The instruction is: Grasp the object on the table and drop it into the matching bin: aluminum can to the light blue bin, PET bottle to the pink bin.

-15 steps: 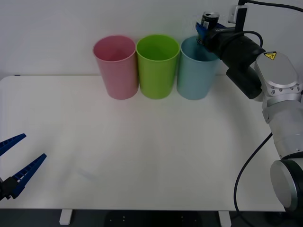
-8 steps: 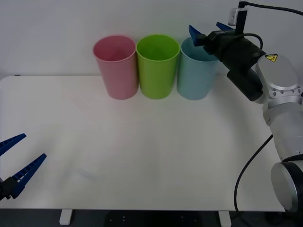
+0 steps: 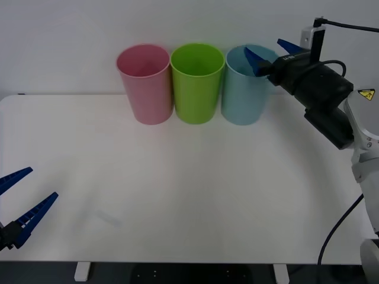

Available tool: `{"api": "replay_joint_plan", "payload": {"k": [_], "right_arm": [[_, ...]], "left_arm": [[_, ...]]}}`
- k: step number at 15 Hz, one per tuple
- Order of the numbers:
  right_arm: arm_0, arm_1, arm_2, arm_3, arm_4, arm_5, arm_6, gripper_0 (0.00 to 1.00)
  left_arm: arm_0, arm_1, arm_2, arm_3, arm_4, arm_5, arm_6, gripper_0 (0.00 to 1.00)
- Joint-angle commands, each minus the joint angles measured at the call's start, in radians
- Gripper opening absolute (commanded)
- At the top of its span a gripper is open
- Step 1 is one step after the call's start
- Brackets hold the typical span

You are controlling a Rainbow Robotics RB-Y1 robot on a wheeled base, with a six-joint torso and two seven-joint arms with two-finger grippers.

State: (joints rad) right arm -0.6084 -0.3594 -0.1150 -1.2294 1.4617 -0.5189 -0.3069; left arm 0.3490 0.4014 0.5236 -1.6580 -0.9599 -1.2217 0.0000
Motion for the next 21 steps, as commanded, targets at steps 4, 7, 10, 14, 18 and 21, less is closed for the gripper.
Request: {"api": "replay_joint_plan", "payload": {"k": [4,7,10,14,18,21], "right_arm": [[0.191,-0.085,0.0,-0.177,-0.087,-0.115,0.0,1.0],[0.283,-0.115,-0.04,-0.226,-0.1,-0.204,0.023,1.0],[0.363,-0.118,-0.123,-0.26,-0.1,-0.354,0.1,1.0],[0.441,-0.119,-0.209,-0.26,-0.1,-0.501,0.261,1.0],[0.542,-0.119,-0.252,-0.3,-0.107,-0.596,0.262,1.0],[0.662,-0.119,-0.252,-0.395,-0.121,-0.592,0.25,1.0]], "left_arm": [[0.0,0.0,0.0,0.0,0.0,0.0,0.0,1.0],[0.0,0.0,0.0,0.0,0.0,0.0,0.0,1.0],[0.0,0.0,0.0,0.0,0.0,0.0,0.0,1.0],[0.0,0.0,0.0,0.0,0.0,0.0,0.0,1.0],[0.0,0.0,0.0,0.0,0.0,0.0,0.0,1.0],[0.0,0.0,0.0,0.0,0.0,0.0,0.0,1.0]]}}
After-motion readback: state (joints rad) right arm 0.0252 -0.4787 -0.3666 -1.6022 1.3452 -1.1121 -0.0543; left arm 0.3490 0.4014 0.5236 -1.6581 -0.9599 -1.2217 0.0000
